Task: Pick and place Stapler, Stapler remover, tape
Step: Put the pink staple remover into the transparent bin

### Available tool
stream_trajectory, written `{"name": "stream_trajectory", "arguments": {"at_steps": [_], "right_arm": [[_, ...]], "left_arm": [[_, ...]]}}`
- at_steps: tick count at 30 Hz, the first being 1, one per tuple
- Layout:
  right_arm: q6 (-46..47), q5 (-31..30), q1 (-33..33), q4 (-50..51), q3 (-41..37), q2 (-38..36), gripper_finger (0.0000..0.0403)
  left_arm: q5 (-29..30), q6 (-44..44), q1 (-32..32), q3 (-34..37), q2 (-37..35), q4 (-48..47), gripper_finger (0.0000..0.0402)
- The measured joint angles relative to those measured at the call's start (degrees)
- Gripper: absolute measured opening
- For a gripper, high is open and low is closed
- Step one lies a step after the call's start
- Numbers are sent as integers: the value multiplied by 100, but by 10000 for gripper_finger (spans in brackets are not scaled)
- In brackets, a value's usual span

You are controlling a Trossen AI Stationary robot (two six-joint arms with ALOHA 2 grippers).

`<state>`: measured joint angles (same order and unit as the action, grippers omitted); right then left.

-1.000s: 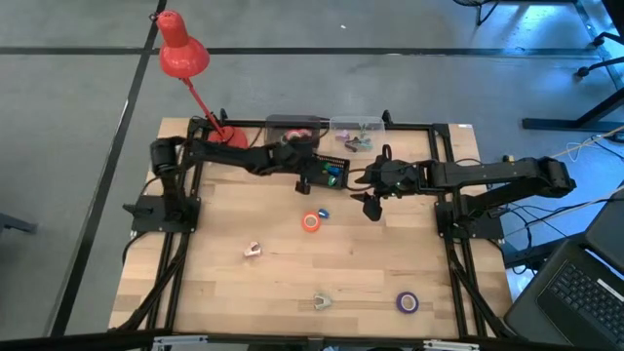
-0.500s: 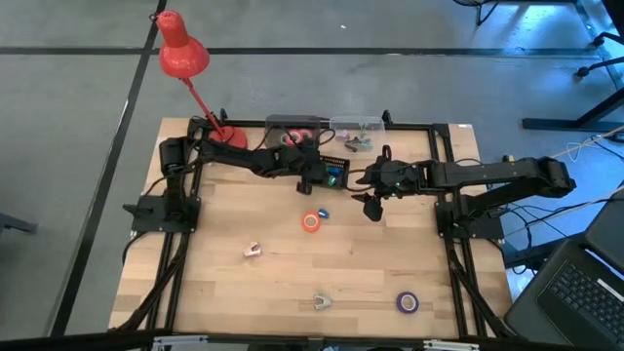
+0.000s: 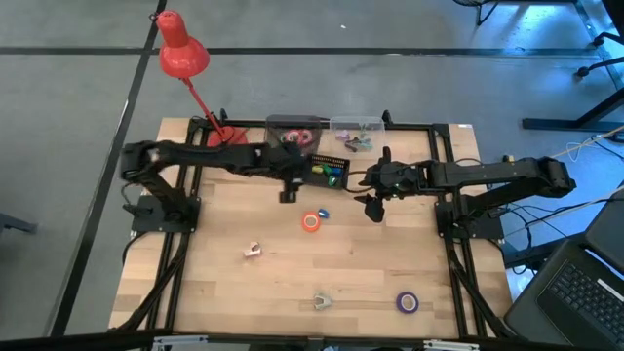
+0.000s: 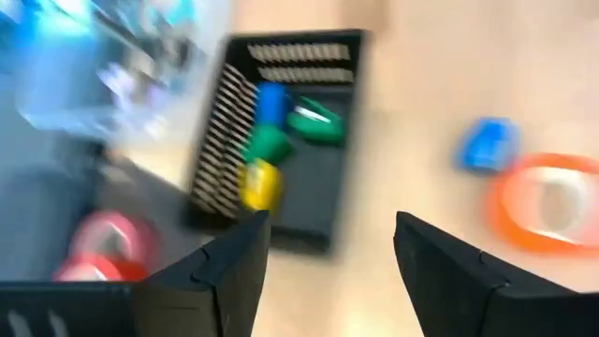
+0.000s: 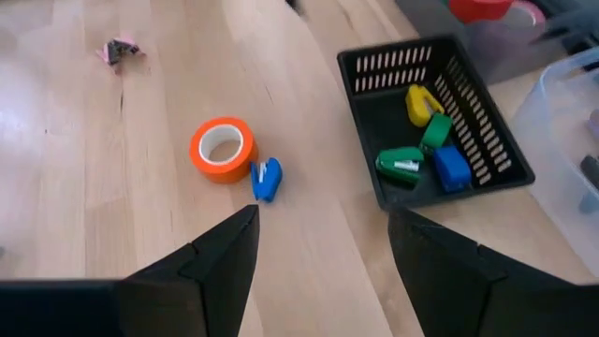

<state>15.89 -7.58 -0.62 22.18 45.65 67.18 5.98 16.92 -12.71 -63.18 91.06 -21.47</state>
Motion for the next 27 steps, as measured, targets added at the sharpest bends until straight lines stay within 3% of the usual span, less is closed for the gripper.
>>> {"name": "stream_trajectory", "arguments": {"at_steps": [4,12,19,27], "right_arm": [[40,7,0,43,-2,0,241],[40,7,0,36,-2,0,241],[40,7,0,35,-2,0,241],[36,7,0,6,-2,0,241]], "left_arm": [[-557,-973,256,0,-670,-1337,219],[-756,-2617,1277,0,-1187,-2867,219],[-339,-3333,2342,451,-1178,-2541,219],[301,-5115,2909,1235,-1182,-2481,219]]}}
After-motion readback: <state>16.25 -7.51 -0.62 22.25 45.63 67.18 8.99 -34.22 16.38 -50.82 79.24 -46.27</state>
